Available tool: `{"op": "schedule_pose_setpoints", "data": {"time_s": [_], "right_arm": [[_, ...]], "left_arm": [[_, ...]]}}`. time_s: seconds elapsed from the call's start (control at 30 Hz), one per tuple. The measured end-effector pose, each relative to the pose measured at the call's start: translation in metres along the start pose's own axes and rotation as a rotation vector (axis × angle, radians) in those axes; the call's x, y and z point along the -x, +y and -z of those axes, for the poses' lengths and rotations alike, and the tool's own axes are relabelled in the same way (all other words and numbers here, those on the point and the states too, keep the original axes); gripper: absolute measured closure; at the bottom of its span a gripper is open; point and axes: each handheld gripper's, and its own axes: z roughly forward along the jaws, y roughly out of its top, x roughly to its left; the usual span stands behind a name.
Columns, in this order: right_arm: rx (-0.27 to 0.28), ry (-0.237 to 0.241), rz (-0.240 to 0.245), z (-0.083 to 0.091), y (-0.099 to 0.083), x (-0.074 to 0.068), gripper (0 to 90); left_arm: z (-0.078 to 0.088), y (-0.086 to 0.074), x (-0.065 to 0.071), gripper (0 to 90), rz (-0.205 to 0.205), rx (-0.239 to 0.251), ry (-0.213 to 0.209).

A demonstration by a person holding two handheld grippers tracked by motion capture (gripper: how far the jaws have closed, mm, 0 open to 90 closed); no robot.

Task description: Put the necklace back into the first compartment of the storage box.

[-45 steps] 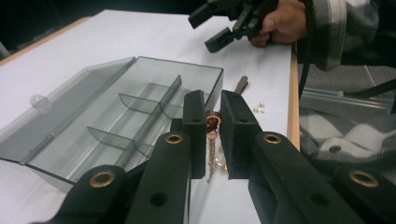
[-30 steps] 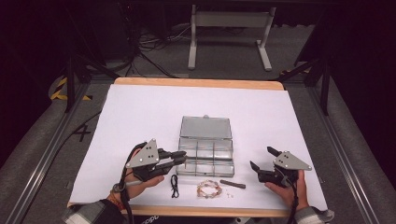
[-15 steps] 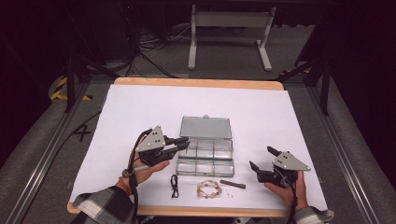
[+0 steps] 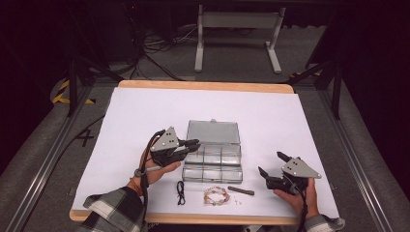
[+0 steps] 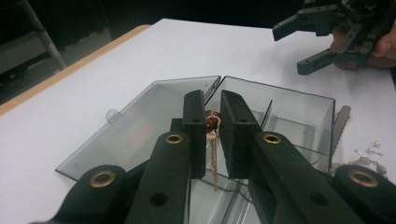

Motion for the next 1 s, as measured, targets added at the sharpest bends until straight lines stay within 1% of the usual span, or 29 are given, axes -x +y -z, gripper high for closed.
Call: {"op": "schedule_pose_setpoints", "data": {"time_s": [0.13,0.17,0.3,0.43,0.47,0.5,0.57,1.0], "right_arm": [[-0.002,0.0,0.003,0.0,0.0,0.0,15.1],[-0.003,0.0,0.002,0.0,0.0,0.0,15.1],[-0.007,0.001,0.006,0.0,0.0,0.0,15.1],[-0.008,0.003,0.005,0.0,0.0,0.0,15.1],[-0.008,0.004,0.006,-0.001,0.0,-0.001,15.1],[-0.008,0.004,0.006,-0.001,0.0,-0.001,15.1],[-0.011,0.004,0.014,-0.001,0.0,-0.001,15.2],[-0.013,0.006,0.02,-0.001,0.0,-0.002,15.1]], "left_arm": [[-0.007,-0.007,-0.004,81.6,-0.009,-0.038,0.018],[-0.008,-0.009,-0.005,81.6,-0.002,-0.043,0.017],[-0.016,-0.016,-0.009,81.6,-0.001,-0.073,0.018],[-0.02,-0.019,-0.01,81.6,0.001,-0.09,0.014],[-0.022,-0.021,-0.01,81.6,0.002,-0.102,0.018],[-0.022,-0.021,-0.01,81.6,0.002,-0.102,0.018],[-0.025,-0.024,-0.011,81.5,0.005,-0.119,0.017],[-0.03,-0.03,-0.012,81.5,0.009,-0.149,0.012]]}}
